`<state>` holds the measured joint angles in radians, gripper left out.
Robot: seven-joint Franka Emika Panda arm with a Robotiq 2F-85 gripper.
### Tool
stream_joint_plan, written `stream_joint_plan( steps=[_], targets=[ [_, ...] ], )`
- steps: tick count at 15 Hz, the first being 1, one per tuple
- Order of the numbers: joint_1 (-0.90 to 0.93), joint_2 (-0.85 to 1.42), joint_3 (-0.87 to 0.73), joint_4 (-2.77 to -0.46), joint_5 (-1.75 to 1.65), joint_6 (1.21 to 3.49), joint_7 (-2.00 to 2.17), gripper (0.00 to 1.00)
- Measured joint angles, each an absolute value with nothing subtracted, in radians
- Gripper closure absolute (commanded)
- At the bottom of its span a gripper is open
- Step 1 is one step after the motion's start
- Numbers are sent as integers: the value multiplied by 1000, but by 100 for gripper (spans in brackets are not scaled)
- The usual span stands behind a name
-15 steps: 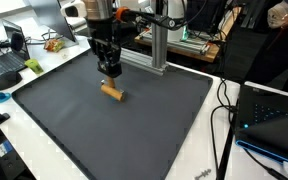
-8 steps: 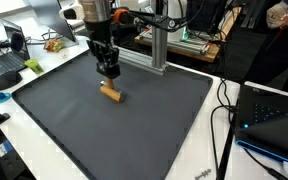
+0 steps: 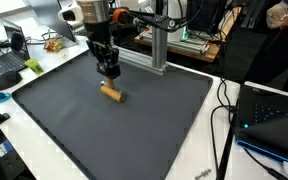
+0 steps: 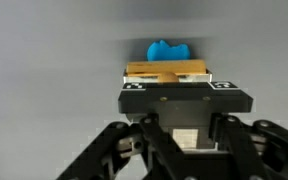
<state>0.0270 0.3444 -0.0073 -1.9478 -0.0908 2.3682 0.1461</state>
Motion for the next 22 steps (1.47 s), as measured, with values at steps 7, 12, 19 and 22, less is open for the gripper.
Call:
stream_joint_plan(
  steps=[7,12,19,22],
  targets=[
    [27,368,-6,-1901,-85,2308,134,78],
    [27,382,-6,-1872,-79,2265,119,78],
    [27,397,-5,-1841,-74,2213,109,78],
    [27,404,-4,-1827,-71,2188,106,78]
  ],
)
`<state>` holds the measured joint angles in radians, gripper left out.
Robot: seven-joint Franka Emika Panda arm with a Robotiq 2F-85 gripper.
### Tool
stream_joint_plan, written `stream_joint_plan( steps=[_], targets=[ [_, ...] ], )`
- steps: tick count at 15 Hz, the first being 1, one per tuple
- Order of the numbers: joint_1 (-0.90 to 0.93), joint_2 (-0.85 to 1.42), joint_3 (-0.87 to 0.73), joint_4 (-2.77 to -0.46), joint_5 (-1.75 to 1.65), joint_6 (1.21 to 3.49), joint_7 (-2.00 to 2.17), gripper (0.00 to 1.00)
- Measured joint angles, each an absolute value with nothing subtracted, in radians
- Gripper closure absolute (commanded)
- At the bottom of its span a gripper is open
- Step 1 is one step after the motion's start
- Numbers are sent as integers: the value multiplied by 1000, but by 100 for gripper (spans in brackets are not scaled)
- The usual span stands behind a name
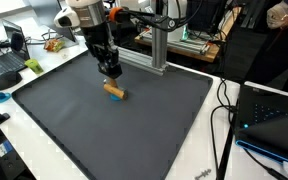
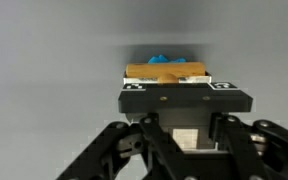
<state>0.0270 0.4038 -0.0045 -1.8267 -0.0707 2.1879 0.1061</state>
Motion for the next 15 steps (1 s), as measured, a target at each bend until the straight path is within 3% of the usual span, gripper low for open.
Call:
stream_joint_plan(
  steps=[15],
  targets=[
    [26,418,-1,-1813,-67,2095,94,78]
  ],
)
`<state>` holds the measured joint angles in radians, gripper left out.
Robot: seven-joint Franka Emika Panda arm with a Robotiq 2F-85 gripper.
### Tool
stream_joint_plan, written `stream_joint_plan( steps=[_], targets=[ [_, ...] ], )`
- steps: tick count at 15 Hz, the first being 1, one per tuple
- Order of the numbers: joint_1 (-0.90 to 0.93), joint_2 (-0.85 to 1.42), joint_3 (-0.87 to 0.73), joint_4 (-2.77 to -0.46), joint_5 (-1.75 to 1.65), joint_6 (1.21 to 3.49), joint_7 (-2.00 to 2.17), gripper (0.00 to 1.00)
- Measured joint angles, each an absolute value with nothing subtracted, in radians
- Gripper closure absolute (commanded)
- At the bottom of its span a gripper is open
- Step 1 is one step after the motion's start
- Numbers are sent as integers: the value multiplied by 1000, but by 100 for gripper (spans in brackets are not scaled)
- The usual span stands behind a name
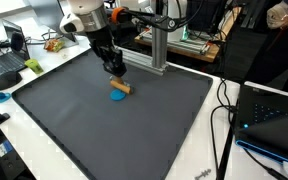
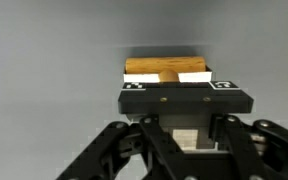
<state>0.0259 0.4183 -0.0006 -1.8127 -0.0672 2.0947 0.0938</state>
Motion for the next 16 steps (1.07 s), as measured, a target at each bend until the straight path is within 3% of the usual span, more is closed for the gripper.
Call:
stream_joint_plan(
  steps=[6,16],
  targets=[
    [28,384,1,-1839,-67,2078,91,78],
    [26,306,11,-1887,10,2250,71,78]
  ],
)
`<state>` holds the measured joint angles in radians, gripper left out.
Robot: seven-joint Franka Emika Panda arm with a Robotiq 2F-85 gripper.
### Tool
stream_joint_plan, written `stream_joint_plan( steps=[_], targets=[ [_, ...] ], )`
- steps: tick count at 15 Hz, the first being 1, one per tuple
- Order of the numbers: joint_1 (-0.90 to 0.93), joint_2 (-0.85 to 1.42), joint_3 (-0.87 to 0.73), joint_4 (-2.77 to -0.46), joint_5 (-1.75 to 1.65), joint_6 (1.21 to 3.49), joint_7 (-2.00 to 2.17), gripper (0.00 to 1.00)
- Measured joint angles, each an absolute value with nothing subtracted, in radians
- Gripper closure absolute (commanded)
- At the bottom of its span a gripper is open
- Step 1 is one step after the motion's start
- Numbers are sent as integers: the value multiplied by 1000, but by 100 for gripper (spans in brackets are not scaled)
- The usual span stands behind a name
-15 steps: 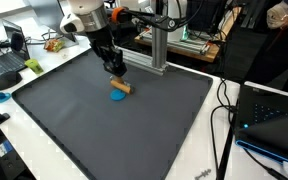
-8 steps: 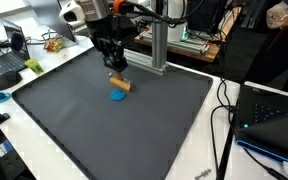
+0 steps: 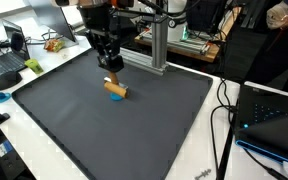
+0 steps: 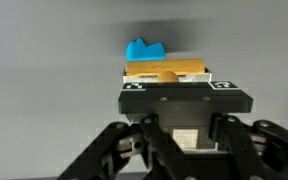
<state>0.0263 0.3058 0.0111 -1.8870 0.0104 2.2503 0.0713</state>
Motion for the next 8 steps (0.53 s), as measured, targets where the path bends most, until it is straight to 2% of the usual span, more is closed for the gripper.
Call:
stream_joint_plan(
  steps=[8],
  targets=[
    [24,377,-9,-1888,8,2328,85,78]
  ],
)
